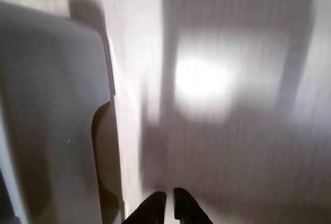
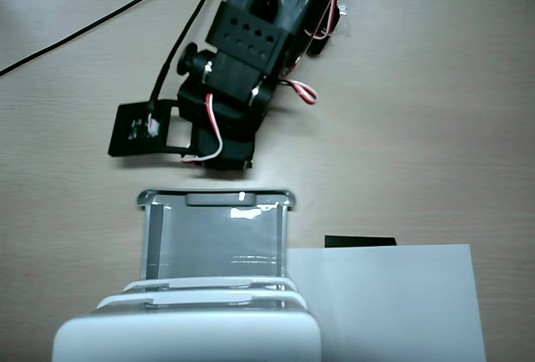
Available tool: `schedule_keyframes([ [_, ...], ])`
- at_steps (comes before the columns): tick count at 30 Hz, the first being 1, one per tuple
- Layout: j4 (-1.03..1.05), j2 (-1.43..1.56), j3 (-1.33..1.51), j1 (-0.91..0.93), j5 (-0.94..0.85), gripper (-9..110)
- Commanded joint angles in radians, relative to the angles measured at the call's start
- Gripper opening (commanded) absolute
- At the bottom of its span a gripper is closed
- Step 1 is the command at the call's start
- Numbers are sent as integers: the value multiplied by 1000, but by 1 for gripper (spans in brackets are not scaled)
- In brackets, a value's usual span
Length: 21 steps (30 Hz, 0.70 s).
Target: Close drawer.
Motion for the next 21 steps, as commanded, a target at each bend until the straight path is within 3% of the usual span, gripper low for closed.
schedule_keyframes([
  [1,-58,-34,-25,-20,-25,0],
  [14,-98,-371,-374,-67,11,0],
  [21,-23,-532,-641,-95,60,0],
])
